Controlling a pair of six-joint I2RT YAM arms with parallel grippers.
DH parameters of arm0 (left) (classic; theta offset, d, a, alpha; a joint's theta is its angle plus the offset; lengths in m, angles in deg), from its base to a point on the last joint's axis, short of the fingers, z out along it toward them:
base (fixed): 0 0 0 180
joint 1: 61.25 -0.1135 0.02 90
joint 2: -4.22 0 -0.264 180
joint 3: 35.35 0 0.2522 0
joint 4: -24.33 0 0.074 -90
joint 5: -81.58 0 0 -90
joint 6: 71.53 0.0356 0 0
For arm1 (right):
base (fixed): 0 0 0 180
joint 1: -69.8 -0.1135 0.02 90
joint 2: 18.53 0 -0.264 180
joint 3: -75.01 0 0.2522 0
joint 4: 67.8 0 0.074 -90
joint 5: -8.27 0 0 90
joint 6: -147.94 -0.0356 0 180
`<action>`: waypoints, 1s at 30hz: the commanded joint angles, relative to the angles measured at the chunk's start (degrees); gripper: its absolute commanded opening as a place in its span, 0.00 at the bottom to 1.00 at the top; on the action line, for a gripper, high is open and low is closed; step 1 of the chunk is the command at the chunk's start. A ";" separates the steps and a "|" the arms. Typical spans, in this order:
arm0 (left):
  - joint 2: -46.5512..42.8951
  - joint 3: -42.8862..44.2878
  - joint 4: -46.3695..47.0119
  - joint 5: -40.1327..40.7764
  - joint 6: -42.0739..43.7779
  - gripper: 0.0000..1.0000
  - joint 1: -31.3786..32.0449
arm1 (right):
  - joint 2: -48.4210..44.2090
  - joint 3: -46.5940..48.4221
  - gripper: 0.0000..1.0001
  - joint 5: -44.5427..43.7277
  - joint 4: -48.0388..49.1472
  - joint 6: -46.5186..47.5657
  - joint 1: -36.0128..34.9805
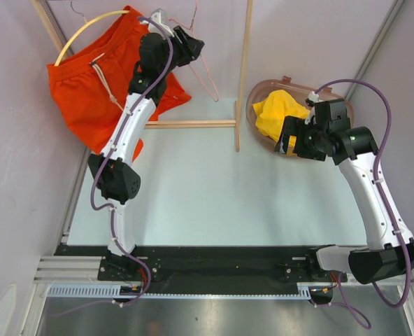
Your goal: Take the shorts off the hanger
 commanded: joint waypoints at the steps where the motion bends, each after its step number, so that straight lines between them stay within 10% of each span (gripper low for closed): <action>1: -9.97 -1.93 -2.84 -1.11 5.79 0.62 -0.36 | -2.21 1.42 1.00 2.52 -0.62 -0.15 0.21; 7: -21.46 -3.77 -15.83 1.00 13.01 0.92 -0.44 | -3.62 0.37 1.00 4.46 -1.59 -1.64 -1.11; 21: -60.48 -32.07 -39.75 13.79 14.77 0.96 -0.62 | -3.54 -3.76 1.00 3.06 0.52 -4.36 -16.83; 30: -64.92 -40.08 -39.51 28.41 19.41 1.00 -1.06 | -1.87 -4.29 1.00 4.99 1.49 -7.00 -22.46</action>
